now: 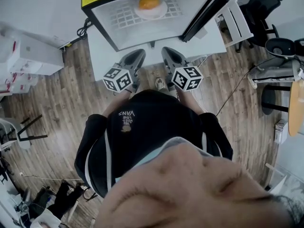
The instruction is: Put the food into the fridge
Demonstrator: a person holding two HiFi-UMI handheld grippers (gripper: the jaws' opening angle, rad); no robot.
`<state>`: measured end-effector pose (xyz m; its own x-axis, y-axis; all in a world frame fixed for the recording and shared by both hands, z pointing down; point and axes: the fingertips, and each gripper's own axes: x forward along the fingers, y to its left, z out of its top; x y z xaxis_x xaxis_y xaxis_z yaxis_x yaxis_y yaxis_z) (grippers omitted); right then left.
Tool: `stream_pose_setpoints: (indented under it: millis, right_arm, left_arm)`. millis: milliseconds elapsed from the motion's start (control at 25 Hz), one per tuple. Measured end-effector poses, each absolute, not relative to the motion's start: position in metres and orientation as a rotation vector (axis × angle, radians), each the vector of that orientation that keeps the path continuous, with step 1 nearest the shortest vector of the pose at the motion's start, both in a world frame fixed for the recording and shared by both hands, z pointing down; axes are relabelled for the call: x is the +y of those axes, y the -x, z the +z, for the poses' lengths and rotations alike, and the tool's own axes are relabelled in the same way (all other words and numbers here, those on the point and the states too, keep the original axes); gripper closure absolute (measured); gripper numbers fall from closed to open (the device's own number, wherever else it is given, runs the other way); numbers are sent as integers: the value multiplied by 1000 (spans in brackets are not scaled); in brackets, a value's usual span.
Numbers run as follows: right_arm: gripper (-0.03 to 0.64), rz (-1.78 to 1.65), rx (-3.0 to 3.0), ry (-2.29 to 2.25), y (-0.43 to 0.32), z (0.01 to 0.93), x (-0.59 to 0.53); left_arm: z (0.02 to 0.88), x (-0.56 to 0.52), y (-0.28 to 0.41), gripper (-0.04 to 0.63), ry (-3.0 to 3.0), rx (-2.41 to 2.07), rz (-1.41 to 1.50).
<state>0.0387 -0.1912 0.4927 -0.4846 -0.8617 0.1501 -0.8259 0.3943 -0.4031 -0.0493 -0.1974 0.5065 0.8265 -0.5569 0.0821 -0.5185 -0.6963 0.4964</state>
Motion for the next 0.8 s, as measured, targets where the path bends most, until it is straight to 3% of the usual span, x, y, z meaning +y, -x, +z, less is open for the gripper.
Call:
stream_pose_setpoints:
  millis: [800]
  right_arm:
    - [604, -624, 2512, 1655, -43, 493, -172]
  left_arm:
    - [508, -181, 53, 566, -2500, -754, -100]
